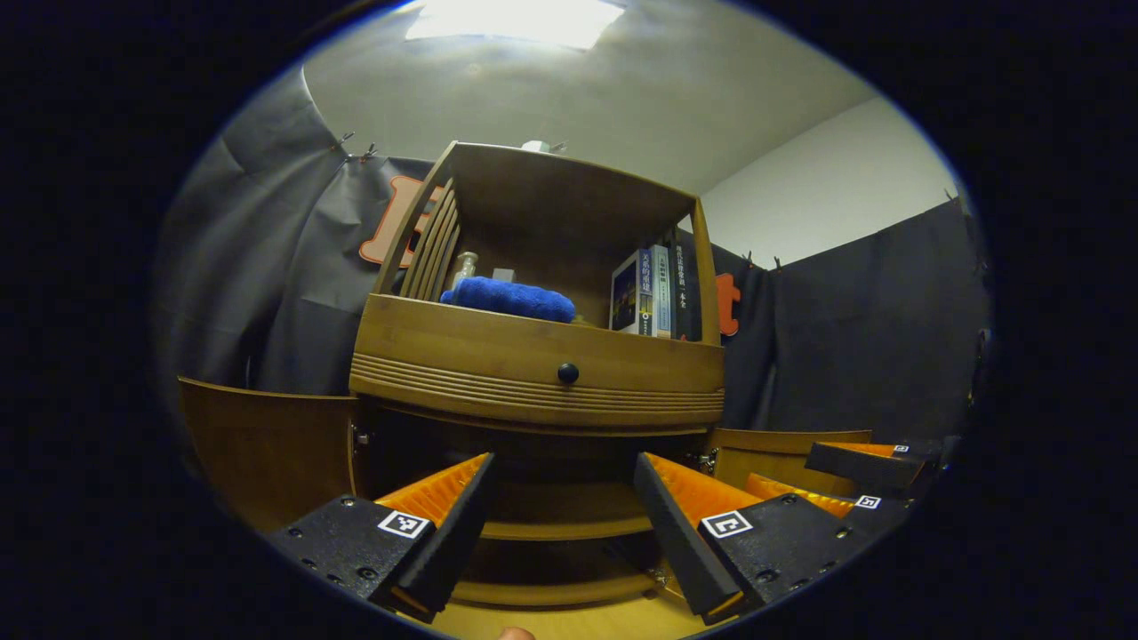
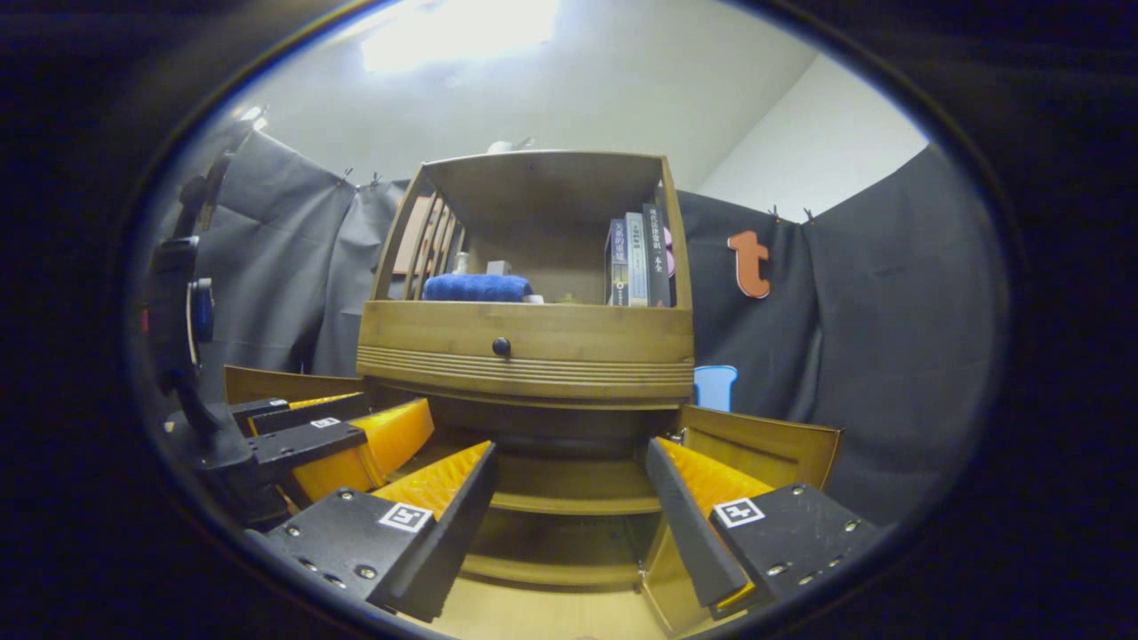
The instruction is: Open the right door of the double-door shoe cabinet with the right hand, and open the left door with the left hand.
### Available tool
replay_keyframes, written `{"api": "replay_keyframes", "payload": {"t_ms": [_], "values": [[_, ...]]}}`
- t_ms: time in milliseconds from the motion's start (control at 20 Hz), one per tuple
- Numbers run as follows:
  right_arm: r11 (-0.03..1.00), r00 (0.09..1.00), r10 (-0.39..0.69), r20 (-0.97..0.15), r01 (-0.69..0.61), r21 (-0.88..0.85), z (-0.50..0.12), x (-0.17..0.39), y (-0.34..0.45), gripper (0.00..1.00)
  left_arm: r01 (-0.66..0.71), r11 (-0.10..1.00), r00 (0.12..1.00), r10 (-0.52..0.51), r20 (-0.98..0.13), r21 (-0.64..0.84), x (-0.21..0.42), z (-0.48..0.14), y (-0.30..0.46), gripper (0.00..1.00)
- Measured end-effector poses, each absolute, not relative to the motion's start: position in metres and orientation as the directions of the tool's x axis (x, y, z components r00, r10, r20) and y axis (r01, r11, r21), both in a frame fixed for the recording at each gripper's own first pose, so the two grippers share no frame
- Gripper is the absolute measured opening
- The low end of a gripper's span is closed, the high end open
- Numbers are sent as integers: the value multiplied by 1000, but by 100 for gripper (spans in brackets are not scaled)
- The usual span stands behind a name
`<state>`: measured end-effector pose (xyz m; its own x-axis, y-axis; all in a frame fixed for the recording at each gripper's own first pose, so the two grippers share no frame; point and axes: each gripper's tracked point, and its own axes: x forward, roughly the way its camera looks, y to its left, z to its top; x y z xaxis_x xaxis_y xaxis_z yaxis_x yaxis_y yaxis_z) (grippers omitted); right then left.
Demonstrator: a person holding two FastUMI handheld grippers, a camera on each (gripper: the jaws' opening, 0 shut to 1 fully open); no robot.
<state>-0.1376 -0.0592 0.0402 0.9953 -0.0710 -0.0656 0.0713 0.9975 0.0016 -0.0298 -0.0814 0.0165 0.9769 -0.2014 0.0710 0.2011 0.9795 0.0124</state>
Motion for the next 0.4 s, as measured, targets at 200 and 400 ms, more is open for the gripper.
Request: {"api": "replay_keyframes", "payload": {"t_ms": [200, 400], "values": [[994, 993, -107, -57, 107, -9, 48, -152, -61, 96, 250, 968, 966, -250, 63, 5, -32, 16, -90, 95], [984, 984, -173, -43, 172, -43, 56, -173, -69, 96, 327, 945, 943, -328, 57, 18, -37, 14, -106, 95]]}}
